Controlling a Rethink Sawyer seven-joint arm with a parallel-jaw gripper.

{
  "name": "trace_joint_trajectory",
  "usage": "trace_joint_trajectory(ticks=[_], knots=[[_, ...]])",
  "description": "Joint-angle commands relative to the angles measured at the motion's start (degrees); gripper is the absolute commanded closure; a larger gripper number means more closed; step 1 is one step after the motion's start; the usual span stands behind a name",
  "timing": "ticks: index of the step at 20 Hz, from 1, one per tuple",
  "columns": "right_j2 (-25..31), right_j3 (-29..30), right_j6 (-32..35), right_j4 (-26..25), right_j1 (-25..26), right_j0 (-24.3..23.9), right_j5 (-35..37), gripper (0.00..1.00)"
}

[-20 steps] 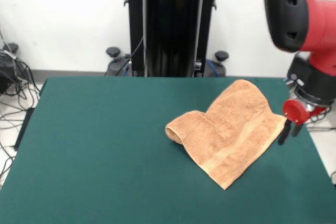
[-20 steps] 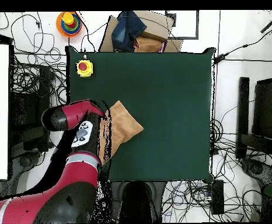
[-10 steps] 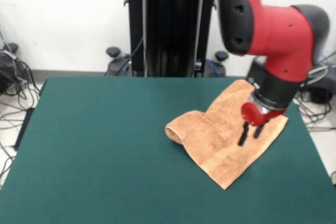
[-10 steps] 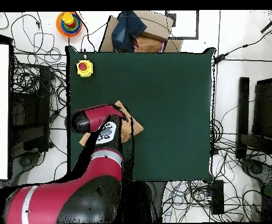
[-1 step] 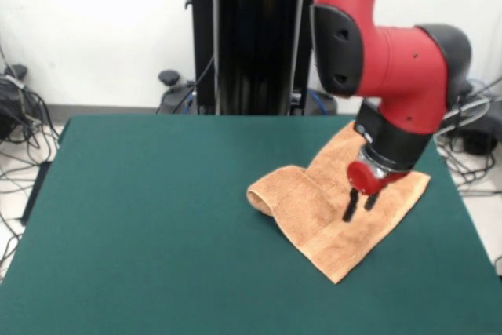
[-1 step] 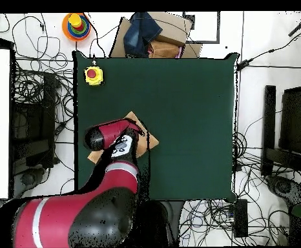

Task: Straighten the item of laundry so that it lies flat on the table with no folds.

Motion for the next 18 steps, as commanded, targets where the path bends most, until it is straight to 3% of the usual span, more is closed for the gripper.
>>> trace_joint_trajectory(ticks=[1,10,18], knots=[[1.7,-9.5,13.2,1.7,11.6,5.9,-6.7,0.0],[0.5,-16.8,11.2,2.2,17.1,6.4,-4.8,0.0],[5.2,-15.2,9.0,0.4,16.2,3.3,-6.9,0.0]])
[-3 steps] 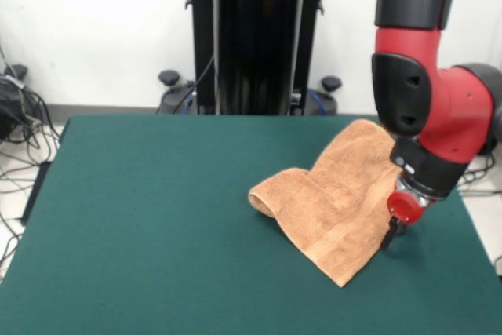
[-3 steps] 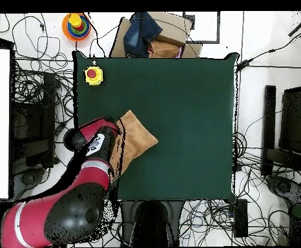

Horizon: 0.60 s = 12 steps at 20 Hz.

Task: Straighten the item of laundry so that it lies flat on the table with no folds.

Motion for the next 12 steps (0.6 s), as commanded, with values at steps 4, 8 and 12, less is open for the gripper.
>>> trace_joint_trajectory(ticks=[4,8,12], knots=[[10.4,-3.7,9.6,0.9,7.5,-4.0,-10.7,0.0],[9.0,4.4,11.3,2.3,-1.3,-1.7,-2.6,0.0],[9.8,19.1,6.8,1.5,-16.9,-3.1,5.9,0.0]])
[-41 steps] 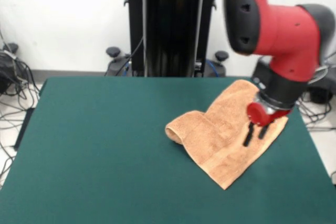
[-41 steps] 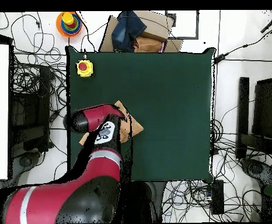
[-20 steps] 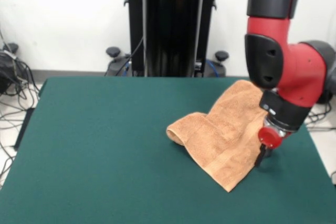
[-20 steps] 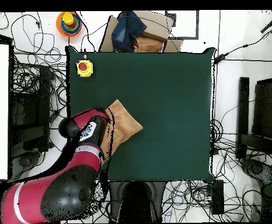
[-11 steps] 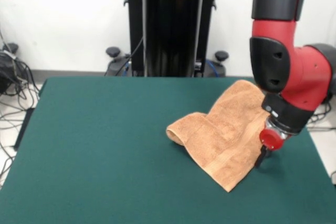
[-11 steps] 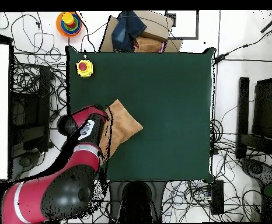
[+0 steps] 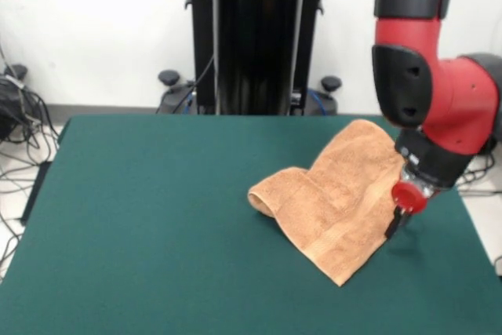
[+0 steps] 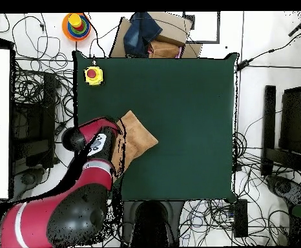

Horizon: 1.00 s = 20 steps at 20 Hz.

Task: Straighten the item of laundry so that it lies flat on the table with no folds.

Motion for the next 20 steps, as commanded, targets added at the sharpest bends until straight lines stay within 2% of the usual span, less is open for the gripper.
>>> trace_joint_trajectory(ticks=[1,6,9,11,14,20], knots=[[8.4,17.6,5.5,1.3,-15.2,-3.0,5.9,0.0],[11.9,28.1,1.2,0.7,-25.2,-6.9,10.0,0.0],[12.4,30.1,0.1,-0.9,-27.2,-8.4,10.4,0.0],[12.7,30.0,-0.9,-2.6,-26.3,-9.8,9.0,0.0],[12.4,28.4,-1.8,-6.0,-21.9,-12.0,4.0,0.0],[12.1,21.4,-0.3,-11.1,-12.7,-13.4,-1.9,0.0]])
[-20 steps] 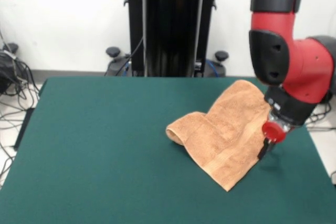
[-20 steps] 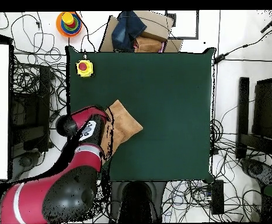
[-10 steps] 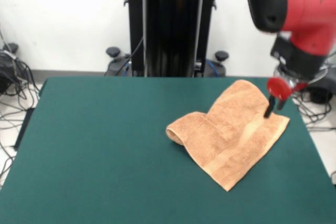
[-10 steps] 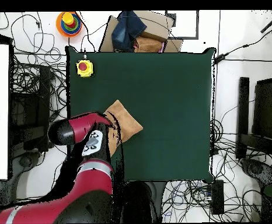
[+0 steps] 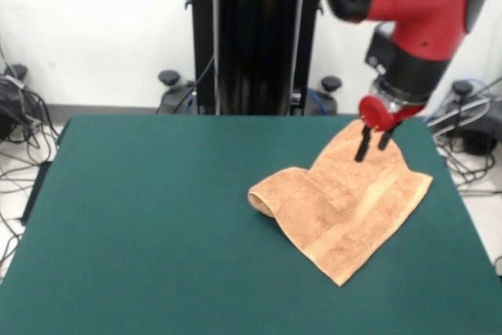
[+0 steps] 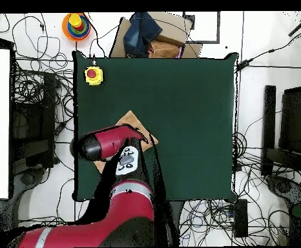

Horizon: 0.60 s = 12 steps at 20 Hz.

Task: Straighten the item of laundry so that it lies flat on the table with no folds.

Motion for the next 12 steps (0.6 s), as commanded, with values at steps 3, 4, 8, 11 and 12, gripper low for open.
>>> trace_joint_trajectory(ticks=[3,4,8,11,12], knots=[[4.1,-1.1,1.9,-7.3,9.6,-0.5,-5.6,0.0],[3.9,-0.7,2.5,-7.8,9.6,-0.5,-5.9,0.0],[3.5,-0.9,4.4,-8.7,11.1,0.2,-7.1,0.0],[1.7,-4.6,7.6,-8.7,14.8,3.0,-9.1,0.0],[1.1,-7.0,8.9,-8.2,17.0,4.1,-10.2,0.0]])
